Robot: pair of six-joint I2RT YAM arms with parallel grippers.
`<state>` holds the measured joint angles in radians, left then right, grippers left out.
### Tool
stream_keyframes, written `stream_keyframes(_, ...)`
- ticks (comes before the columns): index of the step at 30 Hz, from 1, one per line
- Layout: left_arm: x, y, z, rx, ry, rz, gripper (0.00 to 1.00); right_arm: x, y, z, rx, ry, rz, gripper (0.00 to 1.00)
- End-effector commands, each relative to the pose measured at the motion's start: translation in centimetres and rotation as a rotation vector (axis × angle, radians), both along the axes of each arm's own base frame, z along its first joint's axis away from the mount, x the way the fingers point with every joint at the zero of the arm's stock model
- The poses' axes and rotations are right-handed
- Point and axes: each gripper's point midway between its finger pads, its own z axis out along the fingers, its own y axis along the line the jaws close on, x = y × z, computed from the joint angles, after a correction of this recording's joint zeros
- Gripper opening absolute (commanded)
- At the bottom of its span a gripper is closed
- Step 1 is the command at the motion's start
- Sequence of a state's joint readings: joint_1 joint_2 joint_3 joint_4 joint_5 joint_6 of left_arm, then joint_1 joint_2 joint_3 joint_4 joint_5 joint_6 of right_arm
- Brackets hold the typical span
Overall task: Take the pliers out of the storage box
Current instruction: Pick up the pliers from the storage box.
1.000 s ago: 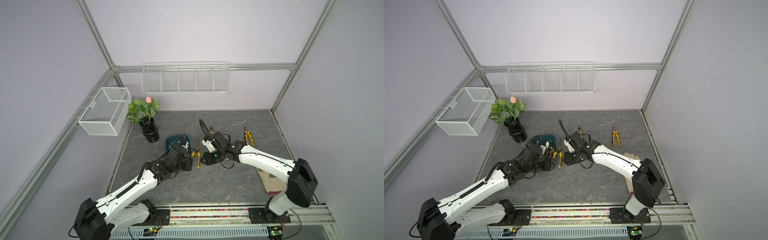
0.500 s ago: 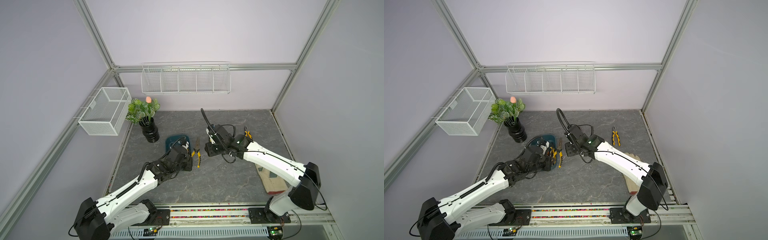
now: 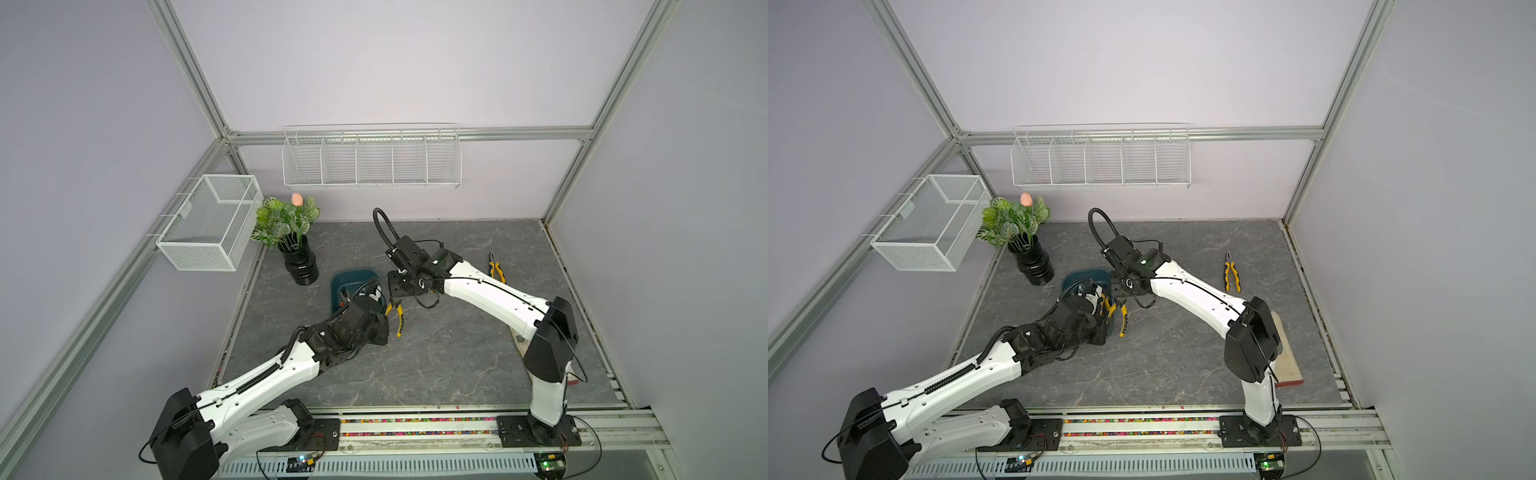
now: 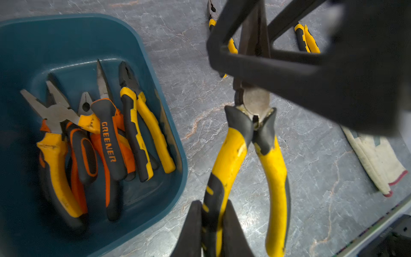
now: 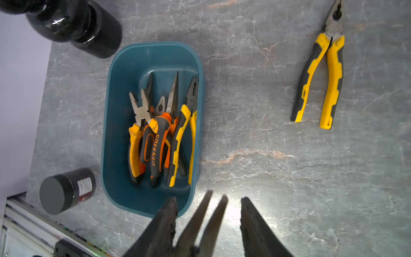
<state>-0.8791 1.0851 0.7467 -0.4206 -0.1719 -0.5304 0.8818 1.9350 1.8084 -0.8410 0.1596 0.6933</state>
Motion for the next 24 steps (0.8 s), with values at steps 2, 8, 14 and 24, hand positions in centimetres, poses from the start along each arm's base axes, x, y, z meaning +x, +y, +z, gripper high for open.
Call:
stream_keyframes(2, 1.0, 0.3, 1.5, -0.020, -0.066, 0.058, 0.00, -0.9, -0.5, -0.6, 0.002, 0.063, -0.085, 0.44)
stream_keyframes(8, 1.0, 0.6, 1.4, -0.007, -0.075, 0.069, 0.00, -1.4, -0.2, -0.8, 0.004, 0.065, -0.104, 0.36)
stream_keyframes(14, 1.3, 0.6, 1.1, 0.025, -0.092, 0.090, 0.00, -2.0, 0.5, -1.3, -0.011, 0.081, -0.109, 0.37)
stream_keyframes(24, 1.2, -1.2, 1.3, 0.145, -0.162, 0.071, 0.00, -2.2, 0.4, -1.4, -0.014, 0.087, -0.120, 0.33)
